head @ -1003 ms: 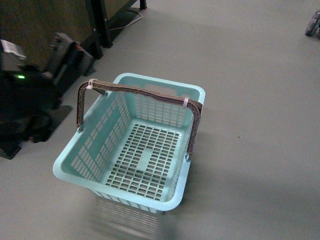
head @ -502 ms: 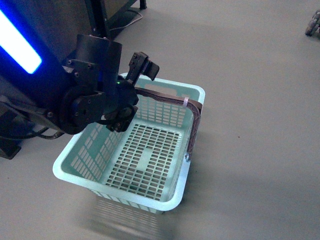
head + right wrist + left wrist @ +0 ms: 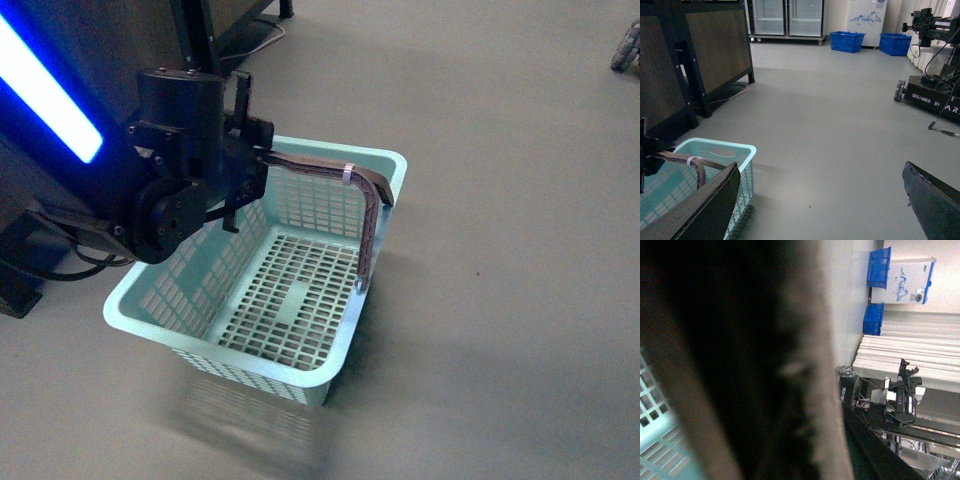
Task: Pick mango and avocado into basket
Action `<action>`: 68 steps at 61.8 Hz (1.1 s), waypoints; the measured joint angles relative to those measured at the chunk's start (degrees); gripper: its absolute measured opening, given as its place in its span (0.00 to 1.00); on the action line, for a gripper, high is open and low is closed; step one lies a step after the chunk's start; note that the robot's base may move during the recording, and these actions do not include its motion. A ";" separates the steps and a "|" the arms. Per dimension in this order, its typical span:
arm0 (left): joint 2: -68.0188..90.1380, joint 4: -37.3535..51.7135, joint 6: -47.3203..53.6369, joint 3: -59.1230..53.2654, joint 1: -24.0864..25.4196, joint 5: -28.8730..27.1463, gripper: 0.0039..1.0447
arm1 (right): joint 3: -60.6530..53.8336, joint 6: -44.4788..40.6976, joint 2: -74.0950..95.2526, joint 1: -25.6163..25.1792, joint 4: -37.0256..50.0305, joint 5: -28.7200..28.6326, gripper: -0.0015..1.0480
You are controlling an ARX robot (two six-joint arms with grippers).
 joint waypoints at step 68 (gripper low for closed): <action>-86.60 -57.37 -0.81 -24.09 -1.99 -13.09 0.05 | 0.00 0.00 0.00 0.00 0.00 0.02 0.93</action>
